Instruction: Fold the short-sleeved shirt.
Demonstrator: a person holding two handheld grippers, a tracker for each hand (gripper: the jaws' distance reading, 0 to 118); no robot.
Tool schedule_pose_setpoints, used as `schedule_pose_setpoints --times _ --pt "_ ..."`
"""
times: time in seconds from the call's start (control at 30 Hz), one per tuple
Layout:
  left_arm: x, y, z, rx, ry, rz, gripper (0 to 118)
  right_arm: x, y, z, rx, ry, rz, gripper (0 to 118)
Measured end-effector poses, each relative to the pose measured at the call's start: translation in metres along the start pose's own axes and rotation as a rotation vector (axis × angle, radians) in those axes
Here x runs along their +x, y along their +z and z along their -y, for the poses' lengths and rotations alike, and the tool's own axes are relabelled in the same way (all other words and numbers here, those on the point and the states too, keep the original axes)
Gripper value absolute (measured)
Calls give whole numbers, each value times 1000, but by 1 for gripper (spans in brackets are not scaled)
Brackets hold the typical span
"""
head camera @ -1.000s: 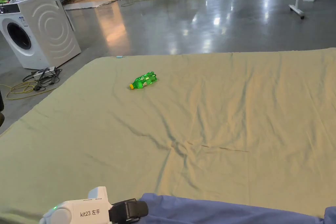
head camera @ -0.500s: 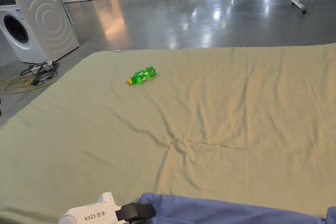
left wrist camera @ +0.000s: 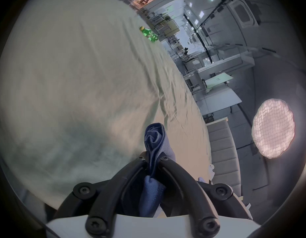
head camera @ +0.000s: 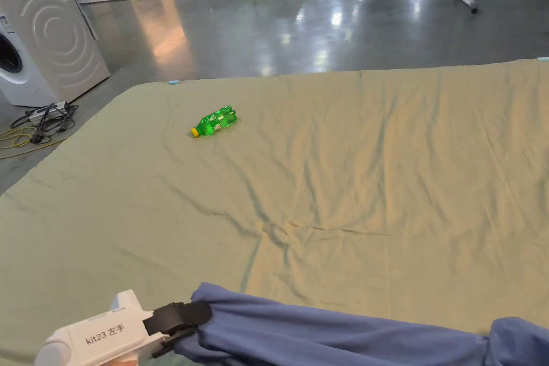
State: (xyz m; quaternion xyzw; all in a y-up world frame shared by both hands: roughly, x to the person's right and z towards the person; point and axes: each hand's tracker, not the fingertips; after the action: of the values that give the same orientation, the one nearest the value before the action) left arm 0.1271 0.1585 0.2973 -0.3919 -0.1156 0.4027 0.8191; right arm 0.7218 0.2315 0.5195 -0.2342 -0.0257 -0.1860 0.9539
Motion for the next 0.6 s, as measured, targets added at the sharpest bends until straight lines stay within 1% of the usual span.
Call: schedule_pose_setpoints --times 0.03,0.13,0.17,0.27,0.33,0.4,0.43,0.47,0.5,0.6 --pt "-11 2 -9 9 -3 -10 8 1 1 1 -2 -5 0 0" --pt "-3 15 -27 31 -81 -58 8 4 3 6 -2 -20 7 0" --pt "21 19 -16 31 -112 -60 8 5 3 7 -2 -26 8 0" --pt "56 15 4 32 -192 -33 8 8 5 10 10 -34 -8 0" --pt "71 -1 21 -4 -221 25 8 7 6 11 22 -40 -23 0" --pt "99 -20 48 -27 -237 114 8 6 6 10 24 -45 -29 0" --pt "88 -28 42 -42 -246 149 8 5 7 10 22 -43 -30 0" --pt "98 -41 54 -60 -282 169 8 3 8 10 21 -36 -28 0" --pt "111 -56 69 -97 -334 167 8 2 10 11 22 -28 -22 0" --pt "139 -108 115 -205 -461 96 8 3 19 16 21 -24 -14 0"
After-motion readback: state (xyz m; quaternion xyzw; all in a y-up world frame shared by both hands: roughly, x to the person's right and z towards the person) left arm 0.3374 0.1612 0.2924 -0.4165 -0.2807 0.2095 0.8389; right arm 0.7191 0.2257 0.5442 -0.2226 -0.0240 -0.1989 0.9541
